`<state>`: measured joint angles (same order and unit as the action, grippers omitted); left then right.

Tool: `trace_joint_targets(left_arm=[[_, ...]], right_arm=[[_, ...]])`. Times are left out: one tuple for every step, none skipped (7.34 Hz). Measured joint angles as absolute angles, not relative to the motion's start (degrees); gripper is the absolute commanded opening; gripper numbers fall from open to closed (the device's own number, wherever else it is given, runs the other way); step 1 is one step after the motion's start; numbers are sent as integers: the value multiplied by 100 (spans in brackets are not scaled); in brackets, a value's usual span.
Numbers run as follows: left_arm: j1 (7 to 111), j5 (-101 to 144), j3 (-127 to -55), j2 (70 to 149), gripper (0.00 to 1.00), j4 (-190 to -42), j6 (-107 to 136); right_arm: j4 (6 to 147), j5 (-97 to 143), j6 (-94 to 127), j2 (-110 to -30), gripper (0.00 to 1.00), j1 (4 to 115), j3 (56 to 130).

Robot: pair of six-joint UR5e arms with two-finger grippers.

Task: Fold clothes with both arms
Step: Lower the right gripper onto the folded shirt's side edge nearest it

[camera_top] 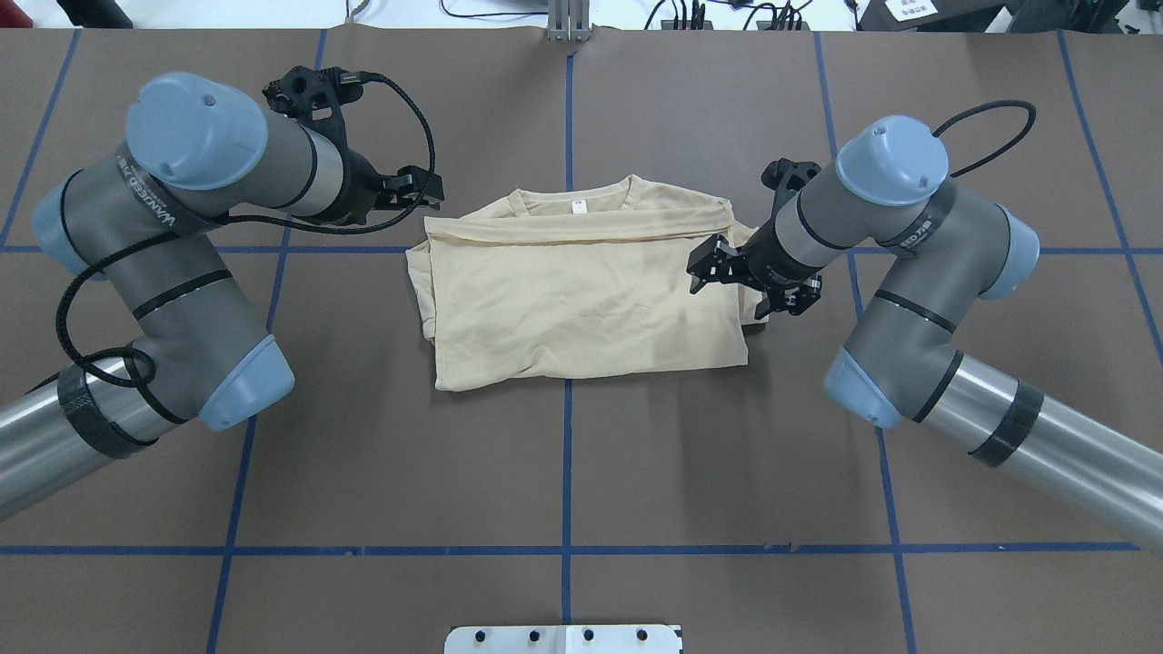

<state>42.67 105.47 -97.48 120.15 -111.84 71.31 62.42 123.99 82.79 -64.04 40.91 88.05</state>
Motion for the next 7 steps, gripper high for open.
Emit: trace_joint_targets(left_arm=[[4264,10547,-9759,12016,100,-11171,7135],[4264,10547,-9762,12018,100,-11166,7136],[4263,10547,-9762,12017,100,-11163,7136],[4263,10547,-9760,12013,100,-11163,7137],[4263,10545,-9757,12009,100,-11162,7137],[4263,10541,-9756,12008,100,-11162,7137],[4263,10539,-9756,12006,100,-11162,7139]], right_arm=[[6246,12263,8327,-6482,98,3946,8822],[6248,12181,8342,-6527,97,3855,8826],[6249,12147,8347,-6556,91,3817,8833],[6249,12140,8349,-6570,77,3804,8837],[6249,12142,8349,-6575,47,3801,8840],[6265,12148,8349,-6575,16,3799,8859],[6430,12163,8350,-6565,0,3786,8945]])
